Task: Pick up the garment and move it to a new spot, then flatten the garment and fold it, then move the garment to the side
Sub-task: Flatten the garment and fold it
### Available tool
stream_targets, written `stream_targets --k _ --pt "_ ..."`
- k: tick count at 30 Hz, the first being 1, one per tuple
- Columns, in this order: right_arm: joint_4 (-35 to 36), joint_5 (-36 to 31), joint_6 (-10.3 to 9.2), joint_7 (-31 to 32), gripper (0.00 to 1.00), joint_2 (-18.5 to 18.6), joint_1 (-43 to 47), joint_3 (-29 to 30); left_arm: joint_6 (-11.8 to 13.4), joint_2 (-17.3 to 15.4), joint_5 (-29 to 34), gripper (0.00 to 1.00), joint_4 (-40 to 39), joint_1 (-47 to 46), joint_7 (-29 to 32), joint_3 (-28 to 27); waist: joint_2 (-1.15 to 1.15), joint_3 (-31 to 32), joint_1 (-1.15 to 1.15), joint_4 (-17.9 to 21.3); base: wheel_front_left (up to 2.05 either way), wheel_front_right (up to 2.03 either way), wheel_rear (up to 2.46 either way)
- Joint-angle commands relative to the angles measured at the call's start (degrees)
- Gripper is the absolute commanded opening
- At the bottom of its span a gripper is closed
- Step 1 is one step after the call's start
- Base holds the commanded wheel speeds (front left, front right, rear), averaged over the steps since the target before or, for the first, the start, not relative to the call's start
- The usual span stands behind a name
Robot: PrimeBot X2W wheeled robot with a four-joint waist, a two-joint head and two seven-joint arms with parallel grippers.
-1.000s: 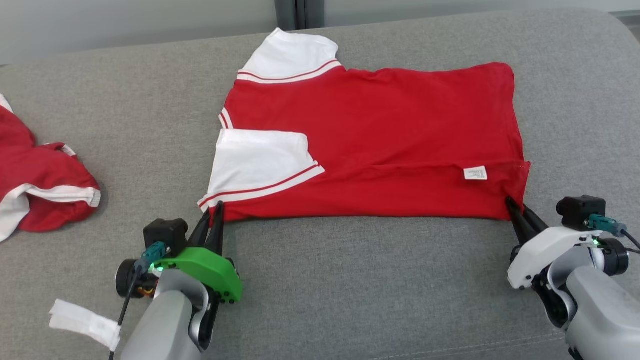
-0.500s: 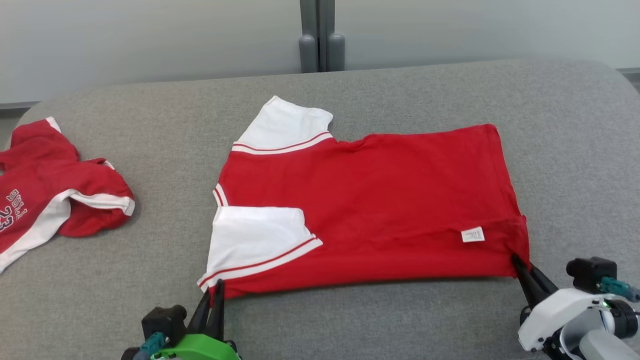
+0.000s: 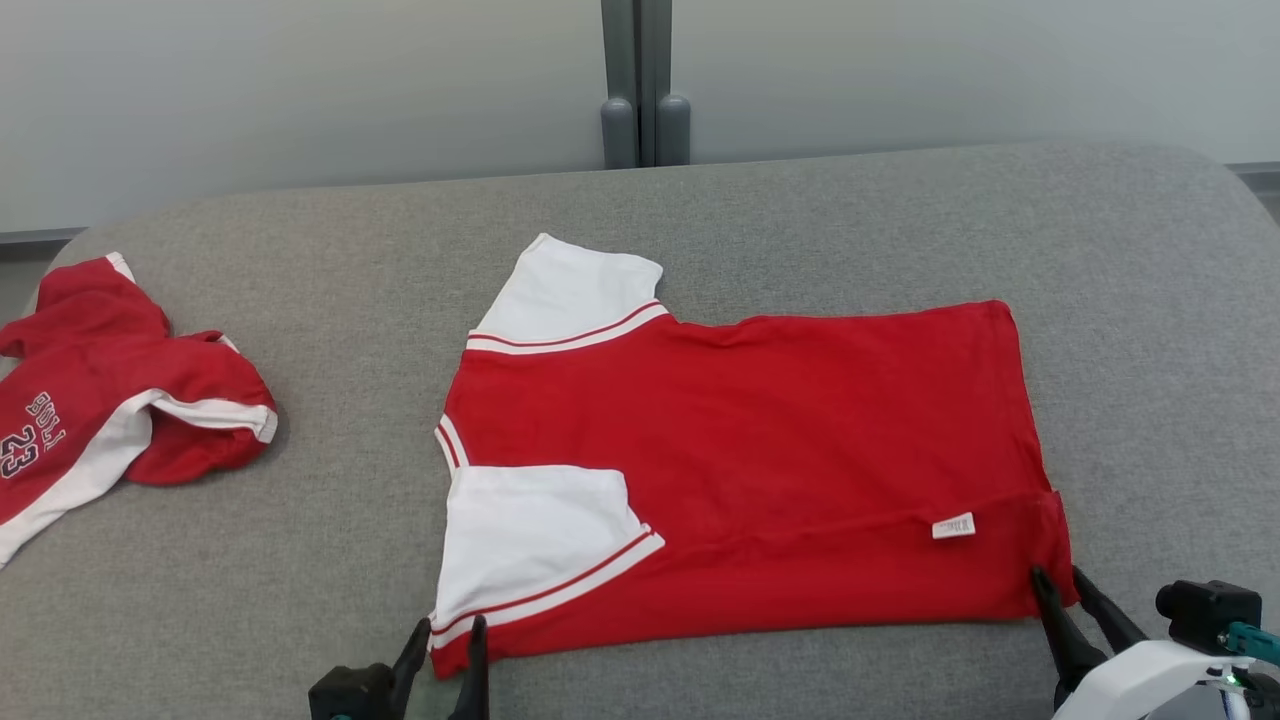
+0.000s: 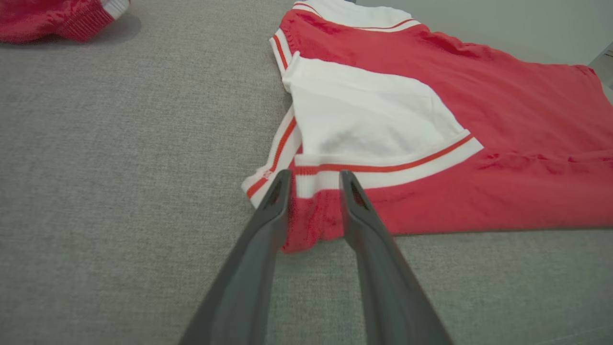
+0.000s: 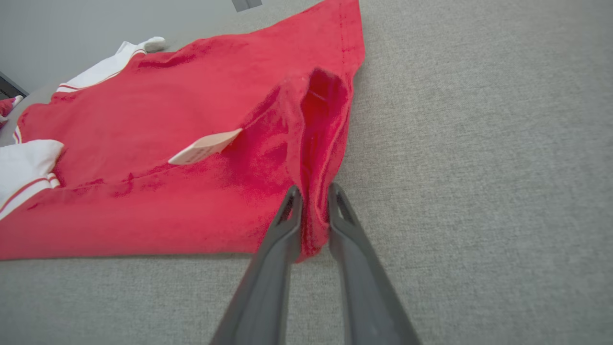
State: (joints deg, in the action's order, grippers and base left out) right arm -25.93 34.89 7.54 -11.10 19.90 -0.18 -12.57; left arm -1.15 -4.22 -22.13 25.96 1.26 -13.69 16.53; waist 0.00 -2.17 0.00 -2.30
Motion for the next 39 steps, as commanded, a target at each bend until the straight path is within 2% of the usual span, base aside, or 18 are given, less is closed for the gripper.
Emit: stream_targets --k 1,10,20,31,39 --pt "0.9 -0.9 -0.10 0.2 1.00 -0.3 0.6 0.9 0.2 -0.1 0.1 1.00 -0.3 0.1 -0.5 -0.1 0.00 0.3 0.00 0.2 0.00 0.00 0.00" --pt "7.6 -7.9 -0.10 -0.6 1.00 -2.7 0.1 6.4 1.7 0.1 3.5 1.00 -3.6 -4.2 -1.5 0.0 0.00 1.6 0.00 0.6 0.00 0.00 0.00" --pt "15.7 -14.8 -0.10 -2.3 1.00 -6.5 -1.0 10.5 3.2 -1.1 7.6 1.00 -12.9 -6.8 -1.5 -6.0 0.00 2.5 0.00 1.7 0.00 0.00 0.00" --pt "19.8 -17.6 -0.10 -3.6 1.00 -7.6 2.2 12.1 0.8 -3.4 10.1 1.00 -17.9 -2.5 -1.4 -11.0 0.00 3.4 0.00 1.1 0.00 0.00 0.00" --pt "22.3 -18.0 -0.10 -3.8 1.00 -7.6 5.9 13.4 -0.3 -3.4 10.4 1.00 -17.9 1.2 -1.4 -12.9 0.00 4.3 0.00 -0.2 0.00 0.00 0.00"
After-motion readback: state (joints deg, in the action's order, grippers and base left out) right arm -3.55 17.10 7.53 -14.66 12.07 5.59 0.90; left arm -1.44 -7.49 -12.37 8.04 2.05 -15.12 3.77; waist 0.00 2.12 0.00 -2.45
